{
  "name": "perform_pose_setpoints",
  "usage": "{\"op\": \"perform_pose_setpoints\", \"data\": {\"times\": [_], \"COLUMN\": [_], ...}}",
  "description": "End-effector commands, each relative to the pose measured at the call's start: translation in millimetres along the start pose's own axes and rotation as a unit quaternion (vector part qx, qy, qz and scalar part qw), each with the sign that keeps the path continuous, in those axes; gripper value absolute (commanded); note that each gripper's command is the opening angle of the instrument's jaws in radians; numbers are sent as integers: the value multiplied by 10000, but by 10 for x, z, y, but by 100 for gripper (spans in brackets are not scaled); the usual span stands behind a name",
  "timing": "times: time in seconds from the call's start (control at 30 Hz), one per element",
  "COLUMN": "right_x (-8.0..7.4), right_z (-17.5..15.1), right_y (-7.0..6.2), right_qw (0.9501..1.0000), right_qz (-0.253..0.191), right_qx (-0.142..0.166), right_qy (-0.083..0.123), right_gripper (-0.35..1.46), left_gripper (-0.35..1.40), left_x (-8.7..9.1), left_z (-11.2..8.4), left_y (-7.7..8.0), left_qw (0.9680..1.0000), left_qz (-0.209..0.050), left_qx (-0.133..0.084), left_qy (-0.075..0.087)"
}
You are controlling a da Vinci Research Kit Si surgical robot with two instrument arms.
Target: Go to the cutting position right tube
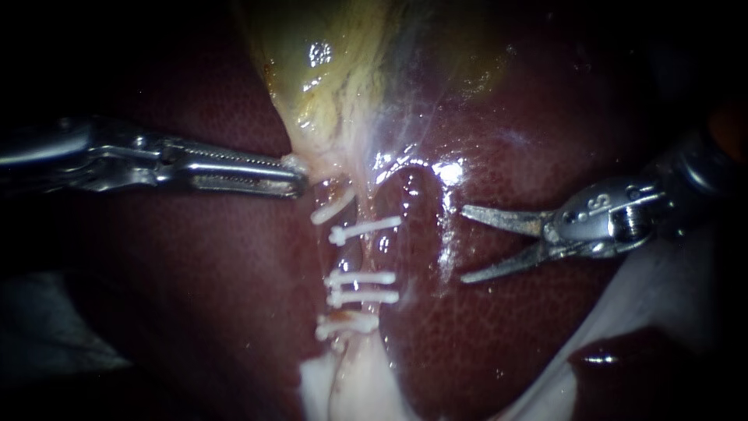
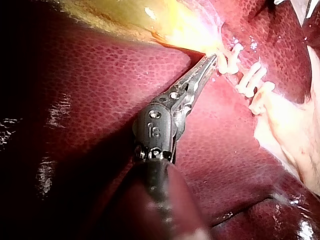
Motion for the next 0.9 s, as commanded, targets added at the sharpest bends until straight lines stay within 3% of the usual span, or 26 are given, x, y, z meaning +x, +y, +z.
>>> {"op": "perform_pose_setpoints", "data": {"times": [0.03,0.23,0.37,0.43,0.6,0.77,0.9], "right_x": [0,1,4,5,2,-13,-27], "right_z": [0,1,9,18,56,98,119], "right_y": [0,0,-2,-4,-13,-17,-10], "right_qw": [10000,10000,9998,9994,9961,9917,9870], "right_qz": [1,4,5,-31,395,754,1026], "right_qx": [7,46,218,325,749,1005,1217], "right_qy": [3,14,50,100,255,267,245], "right_gripper": [143,143,143,143,143,143,143], "left_gripper": [-35,-35,-35,-35,-35,-35,-35], "left_x": [2,27,40,43,45,45,44], "left_z": [-4,-36,-53,-56,-57,-57,-57], "left_y": [1,15,28,33,41,41,41], "left_qw": [10000,9999,10000,10000,10000,10000,10000], "left_qz": [-6,-108,-31,-11,-12,20,21], "left_qx": [-11,-30,-31,-33,-34,-36,-35], "left_qy": [-2,-2,72,87,87,86,86]}}
